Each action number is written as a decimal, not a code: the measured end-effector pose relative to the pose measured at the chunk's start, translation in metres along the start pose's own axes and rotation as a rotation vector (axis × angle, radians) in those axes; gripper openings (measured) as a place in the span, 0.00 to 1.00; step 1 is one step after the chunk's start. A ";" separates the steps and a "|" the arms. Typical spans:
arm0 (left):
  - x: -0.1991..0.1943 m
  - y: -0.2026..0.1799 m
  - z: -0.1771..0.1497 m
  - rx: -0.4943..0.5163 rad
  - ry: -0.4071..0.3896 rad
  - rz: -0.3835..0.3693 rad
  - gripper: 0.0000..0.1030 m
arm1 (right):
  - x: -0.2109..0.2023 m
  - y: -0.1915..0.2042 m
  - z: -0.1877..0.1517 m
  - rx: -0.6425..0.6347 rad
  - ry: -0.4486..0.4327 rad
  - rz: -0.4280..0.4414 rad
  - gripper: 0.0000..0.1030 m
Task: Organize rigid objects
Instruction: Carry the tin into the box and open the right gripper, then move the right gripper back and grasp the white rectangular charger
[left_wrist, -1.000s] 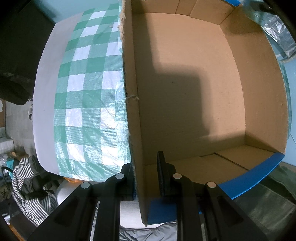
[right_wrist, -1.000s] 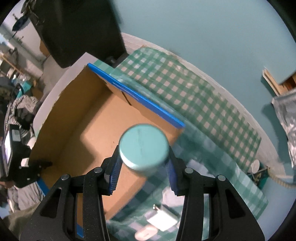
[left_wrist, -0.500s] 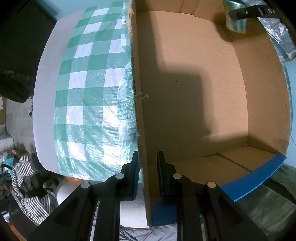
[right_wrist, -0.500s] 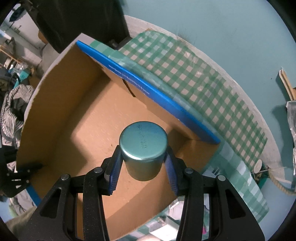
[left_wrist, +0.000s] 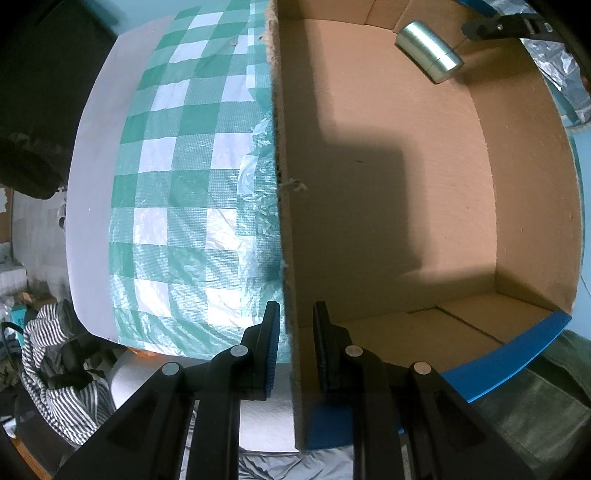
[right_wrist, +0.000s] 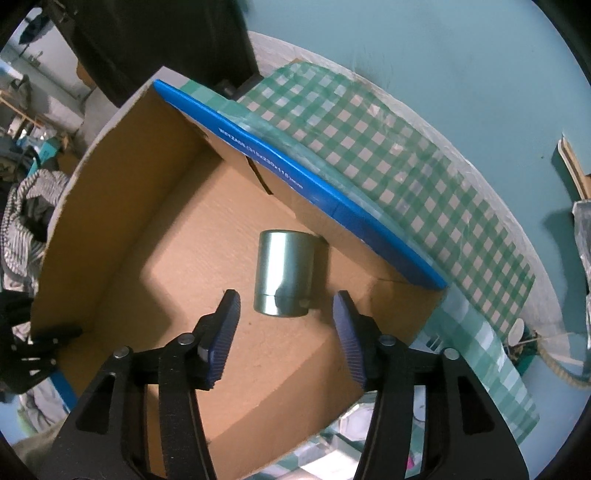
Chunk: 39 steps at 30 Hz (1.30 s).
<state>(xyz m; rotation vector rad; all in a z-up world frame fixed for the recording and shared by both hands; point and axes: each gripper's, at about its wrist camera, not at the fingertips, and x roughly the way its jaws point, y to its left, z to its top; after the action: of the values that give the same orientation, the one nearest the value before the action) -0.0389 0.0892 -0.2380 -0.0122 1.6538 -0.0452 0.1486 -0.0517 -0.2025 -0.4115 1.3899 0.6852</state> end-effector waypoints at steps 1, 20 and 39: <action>0.000 -0.001 0.000 0.002 0.000 0.002 0.17 | -0.002 -0.001 0.000 0.001 -0.007 0.005 0.55; 0.000 -0.010 0.003 0.007 -0.001 0.003 0.17 | -0.077 -0.014 -0.053 0.000 -0.096 0.014 0.58; -0.002 -0.013 0.002 0.003 0.001 0.002 0.17 | -0.041 -0.039 -0.142 0.008 0.011 -0.003 0.58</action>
<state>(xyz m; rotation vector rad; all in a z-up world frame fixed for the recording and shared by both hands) -0.0373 0.0764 -0.2360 -0.0084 1.6551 -0.0456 0.0660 -0.1791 -0.1890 -0.4112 1.4013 0.6755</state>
